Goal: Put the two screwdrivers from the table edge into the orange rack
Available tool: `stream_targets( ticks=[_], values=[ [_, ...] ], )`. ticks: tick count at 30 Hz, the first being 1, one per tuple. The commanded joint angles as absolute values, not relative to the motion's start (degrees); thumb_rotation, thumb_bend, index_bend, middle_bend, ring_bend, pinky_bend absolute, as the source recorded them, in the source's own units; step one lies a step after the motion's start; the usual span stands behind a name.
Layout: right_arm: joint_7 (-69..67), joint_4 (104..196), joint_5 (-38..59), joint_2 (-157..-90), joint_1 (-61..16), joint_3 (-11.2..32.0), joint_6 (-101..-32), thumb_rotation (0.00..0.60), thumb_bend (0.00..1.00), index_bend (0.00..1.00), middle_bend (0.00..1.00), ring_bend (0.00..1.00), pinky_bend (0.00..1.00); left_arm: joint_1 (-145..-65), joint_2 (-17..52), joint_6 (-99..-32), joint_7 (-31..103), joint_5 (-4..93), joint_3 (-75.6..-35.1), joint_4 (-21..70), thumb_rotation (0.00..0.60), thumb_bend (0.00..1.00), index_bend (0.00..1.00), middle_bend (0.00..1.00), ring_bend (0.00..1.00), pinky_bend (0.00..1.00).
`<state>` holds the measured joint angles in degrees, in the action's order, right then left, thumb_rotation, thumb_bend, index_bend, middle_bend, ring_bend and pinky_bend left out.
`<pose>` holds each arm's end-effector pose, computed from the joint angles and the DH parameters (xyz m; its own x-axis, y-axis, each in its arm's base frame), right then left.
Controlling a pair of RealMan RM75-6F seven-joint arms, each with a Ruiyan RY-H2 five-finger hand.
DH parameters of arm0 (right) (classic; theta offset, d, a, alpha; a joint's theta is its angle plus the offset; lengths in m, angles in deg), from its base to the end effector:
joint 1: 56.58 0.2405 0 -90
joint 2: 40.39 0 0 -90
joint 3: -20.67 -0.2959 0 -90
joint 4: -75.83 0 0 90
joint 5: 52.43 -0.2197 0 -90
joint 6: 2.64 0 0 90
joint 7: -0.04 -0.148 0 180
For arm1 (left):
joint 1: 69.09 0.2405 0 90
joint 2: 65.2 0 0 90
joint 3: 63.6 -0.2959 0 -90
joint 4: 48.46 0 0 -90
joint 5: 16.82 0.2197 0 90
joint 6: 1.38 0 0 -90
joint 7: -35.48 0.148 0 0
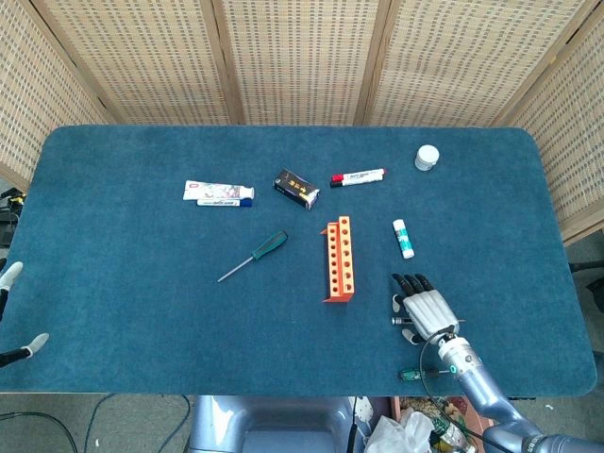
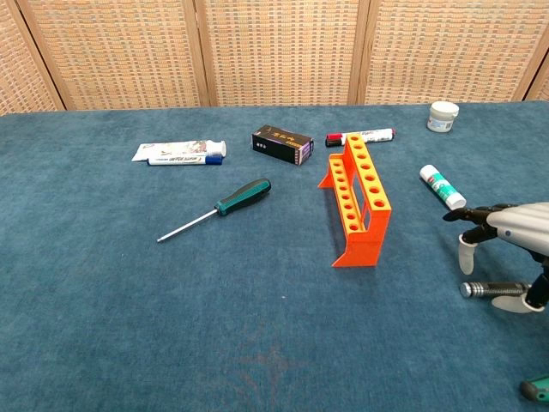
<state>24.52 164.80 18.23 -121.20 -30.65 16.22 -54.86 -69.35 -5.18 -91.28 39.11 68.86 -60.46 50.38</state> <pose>-0.2865 -0.2884 -0.0014 0.5694 -0.3968 0.7200 -0.8217 -0.3012 0.4838 -0.3411 0.1609 0.1945 0.4179 -0.0499 0.9071 0.9077 0.0659 -0.4145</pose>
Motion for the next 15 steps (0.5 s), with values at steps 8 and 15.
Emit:
stream_targets(
  ticks=[8, 15],
  values=[
    [25.48, 163.78, 16.49, -121.07, -29.97, 17.49, -55.08, 0.600, 0.30, 0.41, 0.00, 0.00, 0.00, -69.51, -4.89, -91.14, 39.57, 68.74, -60.49, 50.34, 0.600, 0.00, 0.00, 0.00, 0.00, 0.00],
    [24.72, 162.76, 16.90, -121.78, -29.59, 18.21, -55.22, 0.600, 0.31, 0.44, 0.00, 0.00, 0.00, -69.76, -4.62, -90.85, 39.93, 68.62, -60.48, 50.18, 0.600, 0.00, 0.00, 0.00, 0.00, 0.00]
  ],
)
